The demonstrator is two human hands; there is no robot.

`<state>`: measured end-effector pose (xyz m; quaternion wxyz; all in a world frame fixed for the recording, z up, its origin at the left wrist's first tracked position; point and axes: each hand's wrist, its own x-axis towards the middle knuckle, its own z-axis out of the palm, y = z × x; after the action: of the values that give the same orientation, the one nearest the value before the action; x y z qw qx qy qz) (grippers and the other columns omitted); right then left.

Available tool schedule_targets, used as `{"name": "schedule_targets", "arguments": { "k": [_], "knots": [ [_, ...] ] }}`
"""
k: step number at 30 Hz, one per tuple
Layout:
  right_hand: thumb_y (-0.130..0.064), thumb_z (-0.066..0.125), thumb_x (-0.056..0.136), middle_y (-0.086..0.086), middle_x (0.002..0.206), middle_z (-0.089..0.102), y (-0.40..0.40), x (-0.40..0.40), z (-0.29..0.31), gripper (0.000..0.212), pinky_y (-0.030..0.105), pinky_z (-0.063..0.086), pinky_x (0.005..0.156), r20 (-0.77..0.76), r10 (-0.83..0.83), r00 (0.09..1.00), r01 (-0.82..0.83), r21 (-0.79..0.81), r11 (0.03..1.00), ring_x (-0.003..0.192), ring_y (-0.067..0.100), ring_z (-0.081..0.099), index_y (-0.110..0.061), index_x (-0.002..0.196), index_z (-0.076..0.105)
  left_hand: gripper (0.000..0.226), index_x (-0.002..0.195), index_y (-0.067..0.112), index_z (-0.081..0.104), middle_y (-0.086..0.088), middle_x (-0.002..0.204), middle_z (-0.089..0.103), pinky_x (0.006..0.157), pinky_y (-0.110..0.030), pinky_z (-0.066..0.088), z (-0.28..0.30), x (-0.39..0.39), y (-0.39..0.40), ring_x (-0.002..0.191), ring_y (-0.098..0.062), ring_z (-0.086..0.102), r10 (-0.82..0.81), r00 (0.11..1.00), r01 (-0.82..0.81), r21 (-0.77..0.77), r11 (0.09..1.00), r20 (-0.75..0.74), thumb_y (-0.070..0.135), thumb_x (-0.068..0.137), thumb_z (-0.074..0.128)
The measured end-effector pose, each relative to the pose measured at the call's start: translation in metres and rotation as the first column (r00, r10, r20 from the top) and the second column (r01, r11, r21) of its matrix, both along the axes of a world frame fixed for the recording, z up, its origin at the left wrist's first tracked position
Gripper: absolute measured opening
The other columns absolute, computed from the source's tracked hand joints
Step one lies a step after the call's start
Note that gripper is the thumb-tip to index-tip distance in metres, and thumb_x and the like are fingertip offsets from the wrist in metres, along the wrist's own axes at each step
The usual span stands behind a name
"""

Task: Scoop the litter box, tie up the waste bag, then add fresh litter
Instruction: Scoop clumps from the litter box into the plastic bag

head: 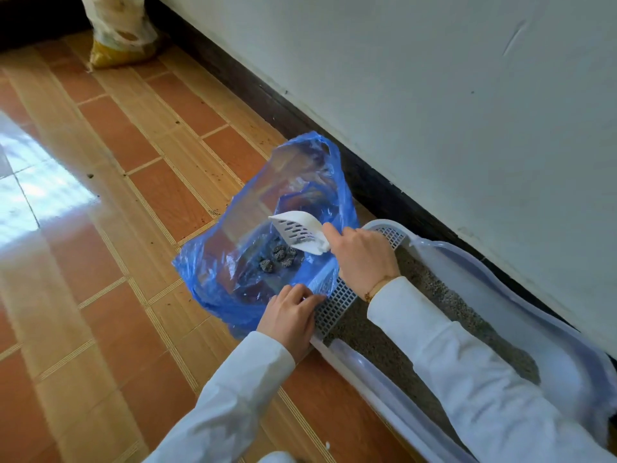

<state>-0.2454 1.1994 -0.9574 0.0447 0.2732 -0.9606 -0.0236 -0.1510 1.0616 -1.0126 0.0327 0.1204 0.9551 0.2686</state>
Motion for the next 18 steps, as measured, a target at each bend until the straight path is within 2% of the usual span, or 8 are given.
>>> {"name": "schedule_targets", "arguments": {
  "k": [2, 5, 7, 9, 11, 13, 16, 18],
  "knots": [
    [-0.009, 0.041, 0.092, 0.010, 0.088, 0.064, 0.005, 0.004, 0.001, 0.034, 0.036, 0.047, 0.063, -0.068, 0.026, 0.997, -0.022, 0.049, 0.999, 0.078, 0.028, 0.064, -0.014, 0.125, 0.046, 0.038, 0.128, 0.020, 0.056, -0.005, 0.112, 0.057, 0.084, -0.038, 0.044, -0.001, 0.000, 0.000, 0.102, -0.025, 0.050, -0.008, 1.000, 0.008, -0.019, 1.000, -0.001, 0.013, 0.092, 0.045],
    [-0.008, 0.027, 0.087, 0.007, 0.076, 0.065, 0.014, 0.012, 0.007, 0.042, 0.033, 0.048, 0.056, -0.201, 0.007, 0.980, 0.009, 0.081, 0.997, 0.066, 0.024, 0.064, -0.014, 0.116, 0.057, 0.038, 0.126, 0.018, 0.057, -0.006, 0.110, 0.058, 0.083, -0.037, 0.044, -0.001, 0.002, 0.002, 0.101, -0.027, 0.051, -0.005, 1.000, 0.005, -0.016, 1.000, -0.009, 0.010, 0.091, 0.047],
    [-0.006, 0.035, 0.088, 0.010, 0.079, 0.066, 0.021, 0.014, 0.009, 0.038, 0.033, 0.047, 0.056, -0.180, -0.026, 0.983, 0.027, 0.004, 1.000, 0.069, 0.027, 0.065, -0.012, 0.118, 0.056, 0.037, 0.125, 0.018, 0.058, -0.006, 0.110, 0.058, 0.083, -0.037, 0.044, 0.000, 0.002, 0.003, 0.101, -0.027, 0.051, -0.003, 1.000, 0.003, -0.021, 1.000, -0.011, 0.009, 0.091, 0.047],
    [-0.012, 0.050, 0.091, 0.010, 0.087, 0.067, 0.029, 0.014, 0.011, 0.027, 0.033, 0.041, 0.056, -0.026, -0.137, 0.990, 0.132, -0.151, 0.980, 0.077, 0.029, 0.065, -0.015, 0.118, 0.051, 0.037, 0.126, 0.020, 0.057, -0.005, 0.112, 0.058, 0.085, -0.037, 0.044, 0.001, 0.003, 0.004, 0.102, -0.026, 0.051, 0.004, 1.000, -0.004, -0.035, 0.999, -0.011, 0.011, 0.092, 0.046],
    [-0.022, 0.058, 0.091, 0.004, 0.083, 0.065, 0.042, 0.018, 0.012, 0.014, 0.030, 0.039, 0.054, 0.192, -0.284, 0.939, 0.336, -0.343, 0.877, 0.077, 0.026, 0.063, -0.020, 0.101, 0.049, 0.038, 0.128, 0.022, 0.054, -0.004, 0.113, 0.057, 0.087, -0.036, 0.043, 0.003, 0.002, 0.006, 0.105, -0.025, 0.050, 0.001, 1.000, -0.002, -0.055, 0.999, -0.010, 0.013, 0.092, 0.046],
    [-0.027, 0.061, 0.089, -0.002, 0.077, 0.065, 0.054, 0.026, 0.012, 0.015, 0.031, 0.048, 0.055, 0.423, -0.339, 0.840, 0.523, -0.467, 0.713, 0.070, 0.020, 0.063, -0.020, 0.086, 0.049, 0.039, 0.130, 0.020, 0.053, -0.005, 0.115, 0.056, 0.089, -0.037, 0.043, 0.003, 0.000, 0.005, 0.107, -0.025, 0.050, 0.010, 1.000, -0.010, -0.072, 0.997, 0.000, 0.013, 0.092, 0.047],
    [-0.030, 0.065, 0.087, -0.001, 0.065, 0.070, 0.085, 0.052, 0.017, 0.016, 0.026, 0.053, 0.049, 0.659, -0.340, 0.670, 0.730, -0.504, 0.461, 0.051, 0.010, 0.064, -0.019, 0.080, 0.055, 0.042, 0.133, 0.019, 0.049, -0.005, 0.118, 0.055, 0.091, -0.039, 0.044, 0.005, -0.005, 0.009, 0.108, -0.025, 0.050, 0.006, 1.000, -0.005, -0.095, 0.995, 0.013, 0.012, 0.091, 0.049],
    [-0.028, 0.067, 0.086, -0.001, 0.060, 0.071, 0.110, 0.073, 0.020, 0.017, 0.020, 0.048, 0.042, 0.727, -0.356, 0.587, 0.803, -0.467, 0.372, 0.043, 0.007, 0.062, -0.017, 0.079, 0.057, 0.044, 0.133, 0.018, 0.048, -0.008, 0.118, 0.054, 0.089, -0.042, 0.045, 0.007, -0.007, 0.013, 0.107, -0.027, 0.051, -0.013, 1.000, 0.013, -0.097, 0.995, 0.001, 0.011, 0.089, 0.051]
  ]
}}
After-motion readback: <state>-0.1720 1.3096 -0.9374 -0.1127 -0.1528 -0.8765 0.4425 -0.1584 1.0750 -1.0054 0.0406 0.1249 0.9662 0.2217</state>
